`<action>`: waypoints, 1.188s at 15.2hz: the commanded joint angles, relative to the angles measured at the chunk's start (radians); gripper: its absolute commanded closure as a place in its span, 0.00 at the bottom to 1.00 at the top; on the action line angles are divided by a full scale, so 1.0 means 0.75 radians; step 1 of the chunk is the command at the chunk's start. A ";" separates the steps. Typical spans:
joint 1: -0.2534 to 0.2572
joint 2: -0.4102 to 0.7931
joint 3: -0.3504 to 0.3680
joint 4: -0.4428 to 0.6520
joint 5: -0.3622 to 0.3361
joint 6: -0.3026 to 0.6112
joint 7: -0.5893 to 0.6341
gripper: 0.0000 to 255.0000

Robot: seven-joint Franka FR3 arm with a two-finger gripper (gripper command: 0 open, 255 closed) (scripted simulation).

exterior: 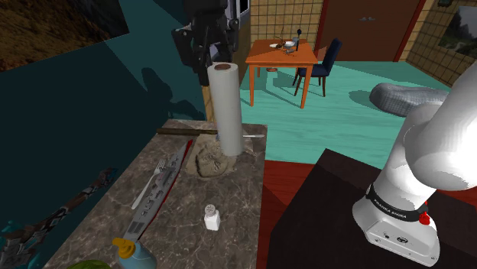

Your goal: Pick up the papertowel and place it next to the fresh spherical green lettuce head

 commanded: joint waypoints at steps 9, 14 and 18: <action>0.141 0.190 0.232 0.202 -0.047 -0.017 0.384 1.00; 0.246 0.364 0.342 0.378 -0.140 -0.046 0.594 1.00; 0.376 0.545 0.407 0.570 -0.255 -0.096 0.765 1.00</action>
